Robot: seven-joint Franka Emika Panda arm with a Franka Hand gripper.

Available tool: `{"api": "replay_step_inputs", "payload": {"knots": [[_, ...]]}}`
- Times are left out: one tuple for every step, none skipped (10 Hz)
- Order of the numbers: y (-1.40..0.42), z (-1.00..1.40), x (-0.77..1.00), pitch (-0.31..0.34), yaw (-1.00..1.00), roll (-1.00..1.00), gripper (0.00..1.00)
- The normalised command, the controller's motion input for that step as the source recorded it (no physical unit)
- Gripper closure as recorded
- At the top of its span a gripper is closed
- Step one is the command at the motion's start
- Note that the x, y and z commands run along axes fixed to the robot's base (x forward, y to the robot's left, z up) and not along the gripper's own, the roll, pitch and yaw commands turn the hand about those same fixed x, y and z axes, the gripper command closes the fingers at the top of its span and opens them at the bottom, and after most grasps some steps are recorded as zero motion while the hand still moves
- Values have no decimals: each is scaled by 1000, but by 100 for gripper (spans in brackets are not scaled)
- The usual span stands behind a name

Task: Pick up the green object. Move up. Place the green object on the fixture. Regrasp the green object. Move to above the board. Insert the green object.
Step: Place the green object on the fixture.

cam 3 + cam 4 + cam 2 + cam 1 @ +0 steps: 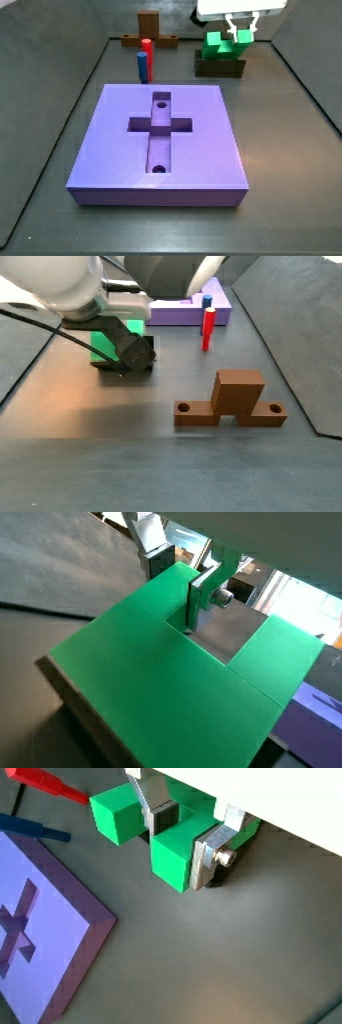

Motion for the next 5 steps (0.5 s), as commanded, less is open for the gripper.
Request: {"api": "replay_step_inputs", "payload": {"knots": [[0,-100,-60,163,-91,203,100],[0,-234,0,54,-54,203,100],[0,-160,3,86,0,149,100],[0,0,0,0,0,17,100],[0,0,0,0,0,66,100]]}}
